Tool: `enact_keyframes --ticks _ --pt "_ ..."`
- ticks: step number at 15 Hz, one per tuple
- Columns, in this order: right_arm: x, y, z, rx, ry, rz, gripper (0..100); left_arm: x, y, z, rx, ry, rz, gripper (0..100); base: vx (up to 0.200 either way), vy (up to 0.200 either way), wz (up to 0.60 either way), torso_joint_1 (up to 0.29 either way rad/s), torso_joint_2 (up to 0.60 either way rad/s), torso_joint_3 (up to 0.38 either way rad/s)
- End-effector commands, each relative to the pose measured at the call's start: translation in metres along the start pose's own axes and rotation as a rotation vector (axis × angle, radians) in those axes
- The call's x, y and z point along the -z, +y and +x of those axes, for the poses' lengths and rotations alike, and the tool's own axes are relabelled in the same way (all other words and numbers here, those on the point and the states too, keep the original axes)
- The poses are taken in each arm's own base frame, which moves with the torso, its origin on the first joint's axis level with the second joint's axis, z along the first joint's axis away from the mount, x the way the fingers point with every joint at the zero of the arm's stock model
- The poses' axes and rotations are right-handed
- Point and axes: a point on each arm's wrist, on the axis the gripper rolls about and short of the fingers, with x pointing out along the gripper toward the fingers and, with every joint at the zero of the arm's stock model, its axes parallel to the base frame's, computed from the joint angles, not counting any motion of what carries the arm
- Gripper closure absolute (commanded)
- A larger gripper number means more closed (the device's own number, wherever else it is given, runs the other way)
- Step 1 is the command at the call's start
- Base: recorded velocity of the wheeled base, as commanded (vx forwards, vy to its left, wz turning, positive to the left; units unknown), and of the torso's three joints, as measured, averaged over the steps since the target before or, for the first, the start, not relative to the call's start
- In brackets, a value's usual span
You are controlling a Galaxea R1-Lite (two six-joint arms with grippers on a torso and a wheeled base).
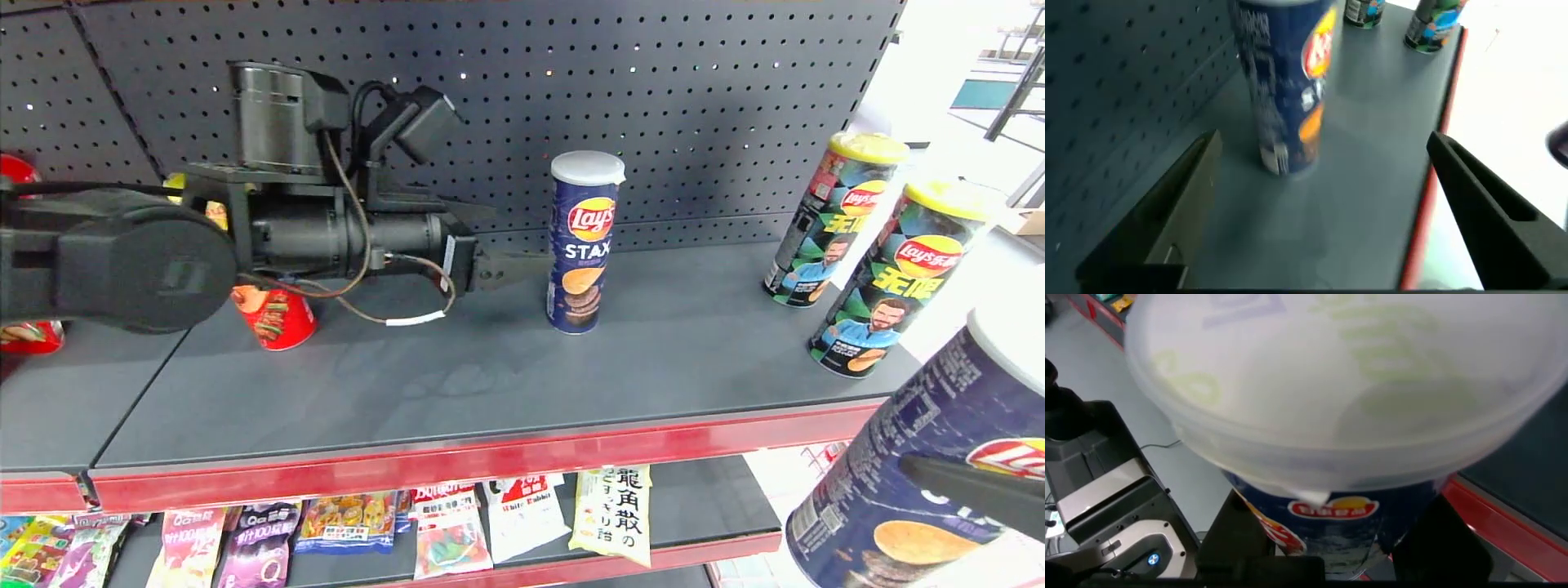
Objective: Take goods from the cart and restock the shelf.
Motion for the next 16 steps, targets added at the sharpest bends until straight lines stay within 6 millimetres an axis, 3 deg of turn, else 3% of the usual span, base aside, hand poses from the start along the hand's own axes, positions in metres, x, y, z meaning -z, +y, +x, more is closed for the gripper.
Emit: enact_keyframes --ticks 1,3,4,6,16 --pt "0.001 -0.001 0.002 -0.001 0.007 0.011 100 0.018 0.017 0.043 0.015 0.033 -0.014 0 0.0 0.0 0.0 0.0 0.0 0.0" --pt "0.001 -0.001 0.002 -0.001 0.007 0.014 100 0.018 0.019 0.045 0.014 0.029 -0.011 0 0.0 0.0 0.0 0.0 0.0 0.0" --pt "0.001 0.0 0.001 -0.001 0.009 0.016 100 0.017 0.025 0.062 0.012 0.012 0.0 0 0.0 0.0 0.0 0.0 0.0 0.0" --pt "0.002 0.0 0.001 -0.001 0.009 0.016 100 0.015 0.029 0.072 0.013 -0.003 0.009 0 0.0 0.0 0.0 0.0 0.0 0.0" --pt "0.005 0.001 -0.001 -0.001 0.01 0.018 100 0.01 0.036 0.101 0.017 -0.05 0.033 0 0.0 0.0 0.0 0.0 0.0 0.0"
